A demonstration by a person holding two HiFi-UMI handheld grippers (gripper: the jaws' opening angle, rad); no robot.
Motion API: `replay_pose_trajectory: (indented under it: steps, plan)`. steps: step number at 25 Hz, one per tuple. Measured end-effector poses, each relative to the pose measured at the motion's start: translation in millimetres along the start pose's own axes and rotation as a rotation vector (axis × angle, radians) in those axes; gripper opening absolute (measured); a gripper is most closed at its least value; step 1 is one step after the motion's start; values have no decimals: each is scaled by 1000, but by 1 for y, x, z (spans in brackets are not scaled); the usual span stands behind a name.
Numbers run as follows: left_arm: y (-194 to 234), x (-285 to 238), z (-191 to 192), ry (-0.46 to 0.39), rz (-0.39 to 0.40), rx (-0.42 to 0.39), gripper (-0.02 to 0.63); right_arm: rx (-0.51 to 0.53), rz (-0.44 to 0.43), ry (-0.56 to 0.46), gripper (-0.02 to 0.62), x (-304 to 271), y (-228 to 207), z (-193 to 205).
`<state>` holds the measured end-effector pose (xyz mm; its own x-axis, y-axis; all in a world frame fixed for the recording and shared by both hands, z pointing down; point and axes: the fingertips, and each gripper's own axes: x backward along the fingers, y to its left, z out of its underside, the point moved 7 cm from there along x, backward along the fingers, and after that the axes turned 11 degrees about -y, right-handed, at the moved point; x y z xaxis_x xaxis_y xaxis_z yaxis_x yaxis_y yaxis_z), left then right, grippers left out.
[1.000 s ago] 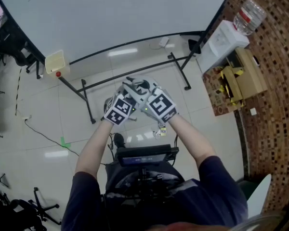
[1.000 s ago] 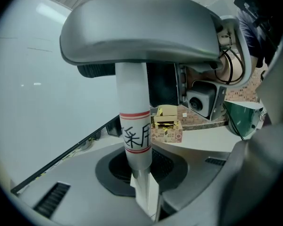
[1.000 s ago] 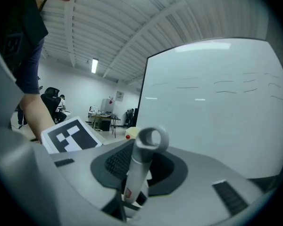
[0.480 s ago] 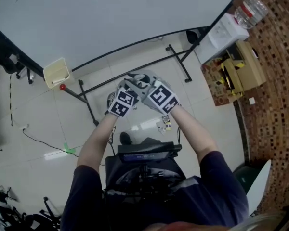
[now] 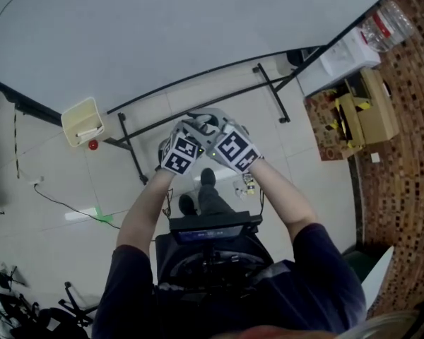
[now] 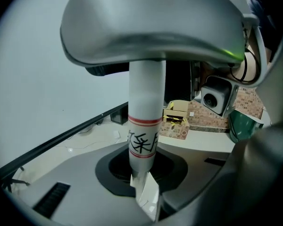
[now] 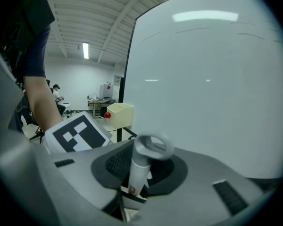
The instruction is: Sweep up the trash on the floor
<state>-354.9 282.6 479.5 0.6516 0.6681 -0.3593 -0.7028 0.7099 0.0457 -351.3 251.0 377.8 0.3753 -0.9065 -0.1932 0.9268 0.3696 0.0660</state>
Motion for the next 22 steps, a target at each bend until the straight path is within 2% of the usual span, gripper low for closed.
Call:
replay_pose_trajectory:
  steps: [7, 11, 18, 22]
  plan:
    - [36, -36, 21, 80, -84, 75, 40, -30, -127, 17, 89, -32, -43, 32]
    - [55, -54, 32, 98, -119, 92, 40, -53, -171, 28, 89, -48, -61, 48]
    - [88, -68, 50, 111, -213, 128, 40, -103, -185, -1, 87, -78, -81, 68]
    - [102, -72, 55, 90, -246, 153, 40, -148, -166, -19, 89, -92, -89, 73]
